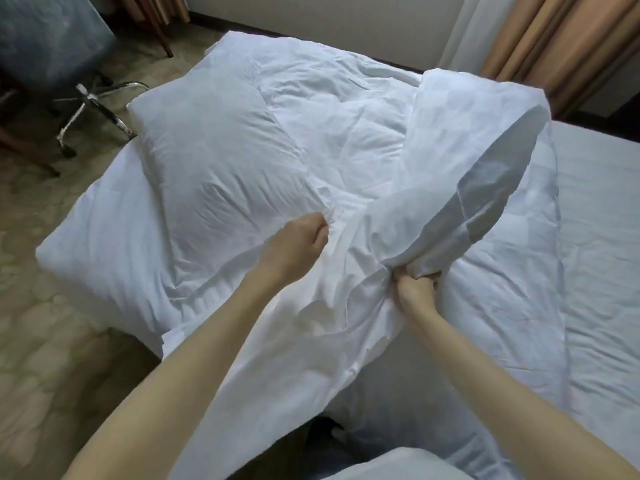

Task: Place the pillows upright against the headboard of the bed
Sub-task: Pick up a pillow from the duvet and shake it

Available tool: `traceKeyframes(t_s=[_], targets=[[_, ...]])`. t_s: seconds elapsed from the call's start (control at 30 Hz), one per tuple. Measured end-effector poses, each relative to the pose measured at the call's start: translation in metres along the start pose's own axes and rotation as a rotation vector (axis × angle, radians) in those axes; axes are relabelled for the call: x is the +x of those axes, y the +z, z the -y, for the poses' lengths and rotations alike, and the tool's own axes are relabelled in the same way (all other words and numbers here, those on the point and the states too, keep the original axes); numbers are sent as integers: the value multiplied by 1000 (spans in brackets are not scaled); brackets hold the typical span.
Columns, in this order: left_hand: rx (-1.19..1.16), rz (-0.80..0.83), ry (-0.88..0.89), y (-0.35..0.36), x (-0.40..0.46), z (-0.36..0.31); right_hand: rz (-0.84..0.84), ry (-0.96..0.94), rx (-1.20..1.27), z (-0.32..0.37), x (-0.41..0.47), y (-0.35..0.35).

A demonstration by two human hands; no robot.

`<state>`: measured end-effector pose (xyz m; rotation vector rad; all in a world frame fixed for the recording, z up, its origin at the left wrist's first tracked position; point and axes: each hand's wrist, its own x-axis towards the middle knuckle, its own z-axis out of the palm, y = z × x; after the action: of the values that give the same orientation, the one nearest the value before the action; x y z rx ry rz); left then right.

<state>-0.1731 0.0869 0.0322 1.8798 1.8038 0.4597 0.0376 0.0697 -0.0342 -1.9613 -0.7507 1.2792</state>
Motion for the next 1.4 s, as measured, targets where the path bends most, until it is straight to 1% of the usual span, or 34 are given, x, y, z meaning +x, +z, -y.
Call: traceKeyframes(t_s=[0.07, 0.1, 0.17, 0.23, 0.27, 0.33, 0.4, 0.47, 0.5, 0.57, 0.63, 0.67, 0.73, 0.83, 0.93, 1.03, 1.13, 1.23, 1.33, 1.4], targets=[[77, 134, -64, 23, 17, 17, -14, 57, 18, -13, -3, -7], [109, 213, -87, 37, 24, 26, -17, 101, 65, -19, -5, -10], [142, 374, -116, 67, 36, 44, -43, 198, 263, -25, -9, -14], [164, 493, -164, 94, 45, 58, -132, 271, 463, -24, -11, -20], [183, 531, -190, 106, 50, 63, -191, 300, 533, -21, -12, -22], [230, 580, -236, 125, 58, 72, -299, 339, 598, -13, -17, -26], [287, 606, -249, 140, 63, 79, -345, 317, 617, -9, -26, -31], [333, 629, -270, 151, 65, 88, -305, 240, 636, -9, -35, -38], [336, 650, -303, 155, 65, 92, -254, 192, 648, -8, -40, -41], [268, 673, -394, 163, 66, 99, -125, 97, 630, -4, -46, -43], [205, 644, -442, 170, 65, 104, -51, 69, 533, 0, -47, -37], [201, 607, -438, 174, 64, 106, -49, 75, 472, 0, -44, -33], [187, 540, -408, 180, 60, 110, -99, 114, 382, -5, -35, -26], [65, 492, -422, 182, 57, 109, -202, 150, 259, -15, -21, -26], [-36, 416, -439, 176, 56, 97, -284, 73, 217, -17, -13, -29], [-66, 364, -454, 168, 54, 80, -356, -14, 166, -6, -9, -31], [-103, 308, -475, 159, 56, 57, -393, -50, 197, 7, -2, -52], [-126, 211, -454, 150, 63, 24, -427, -37, 273, 12, 6, -93], [-153, 164, -390, 147, 73, -26, -481, -20, 361, 14, 14, -140], [-139, 141, -365, 148, 78, -65, -503, -48, 403, 16, 22, -175]])
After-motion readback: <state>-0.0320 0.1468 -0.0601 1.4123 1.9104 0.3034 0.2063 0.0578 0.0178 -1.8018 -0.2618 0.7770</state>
